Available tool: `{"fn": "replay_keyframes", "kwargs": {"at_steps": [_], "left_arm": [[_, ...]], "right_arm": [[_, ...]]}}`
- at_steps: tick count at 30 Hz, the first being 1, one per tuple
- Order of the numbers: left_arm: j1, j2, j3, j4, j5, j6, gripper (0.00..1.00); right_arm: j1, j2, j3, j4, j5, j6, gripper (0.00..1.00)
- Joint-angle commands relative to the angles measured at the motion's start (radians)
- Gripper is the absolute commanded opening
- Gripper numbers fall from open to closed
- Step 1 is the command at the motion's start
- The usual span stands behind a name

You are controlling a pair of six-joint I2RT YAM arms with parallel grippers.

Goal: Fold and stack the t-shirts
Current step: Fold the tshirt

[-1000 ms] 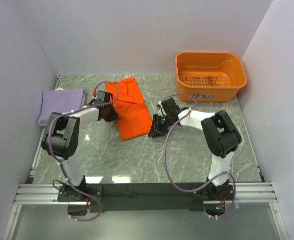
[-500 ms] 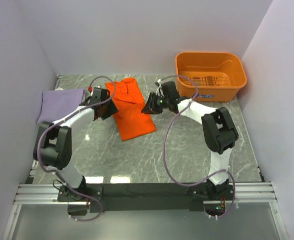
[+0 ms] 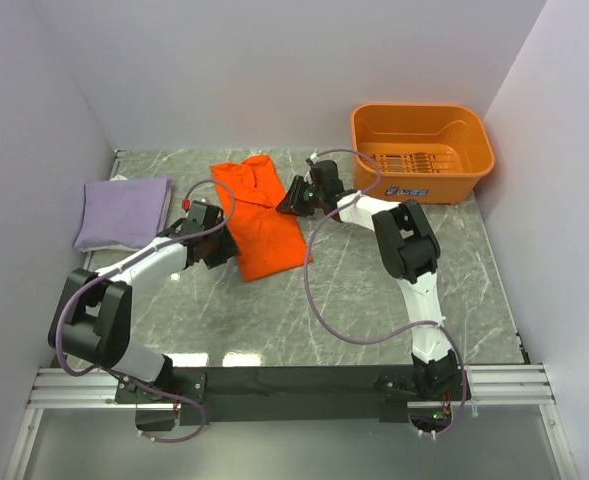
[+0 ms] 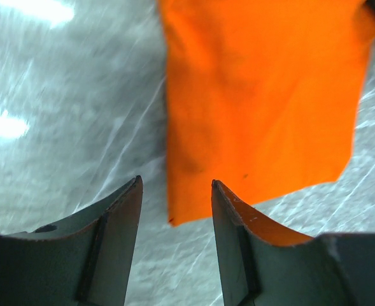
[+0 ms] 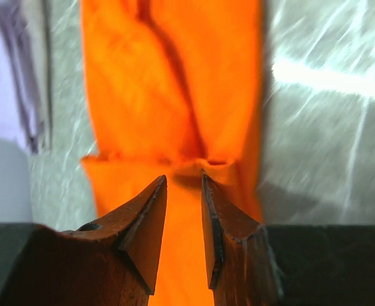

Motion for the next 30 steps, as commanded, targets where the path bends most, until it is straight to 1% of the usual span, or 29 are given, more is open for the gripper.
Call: {"fn": "replay_keyframes", "kwargs": {"at_steps": [1,2,4,7,10,11,15,20,22,24,26,30], "left_arm": [[-0.007,-0.06,-0.042,0.004,0.03,-0.039,0.53],[-0.008,-0.06,-0.051,-0.001,0.036,-0.05,0.53],[-0.011,-0.056,-0.074,-0.001,0.053,-0.062,0.53],[-0.023,-0.046,-0.094,0.001,0.089,-0.091,0.53],[-0.048,-0.04,-0.09,-0.013,0.08,-0.111,0.54],[-0.056,-0.039,-0.085,-0.018,0.073,-0.12,0.55],[-0.076,-0.014,-0.058,-0.048,0.04,-0.139,0.56],[-0.1,0.026,-0.027,-0.062,0.018,-0.143,0.55],[-0.112,0.046,-0.01,-0.082,0.018,-0.139,0.55],[-0.12,0.059,0.004,-0.095,-0.014,-0.137,0.55],[-0.128,0.079,0.01,-0.107,-0.031,-0.136,0.55],[-0.137,0.11,0.04,-0.137,-0.06,-0.131,0.53]], "right_arm": [[-0.015,0.056,0.1,0.034,0.062,0.018,0.36],[-0.016,0.07,0.139,0.014,0.07,0.016,0.36],[-0.021,0.097,0.166,-0.013,0.062,0.021,0.36],[-0.022,0.059,0.163,-0.043,0.053,-0.007,0.36],[-0.021,-0.034,0.109,-0.076,0.06,-0.045,0.38],[-0.019,-0.059,0.076,-0.089,0.066,-0.062,0.42],[-0.016,-0.191,-0.006,-0.218,0.089,-0.108,0.5],[0.014,-0.323,-0.129,-0.364,0.235,-0.169,0.57],[0.025,-0.349,-0.165,-0.433,0.264,-0.183,0.58],[0.042,-0.378,-0.184,-0.491,0.303,-0.193,0.59],[0.053,-0.393,-0.204,-0.52,0.327,-0.199,0.6],[0.083,-0.38,-0.204,-0.579,0.323,-0.205,0.61]]}}
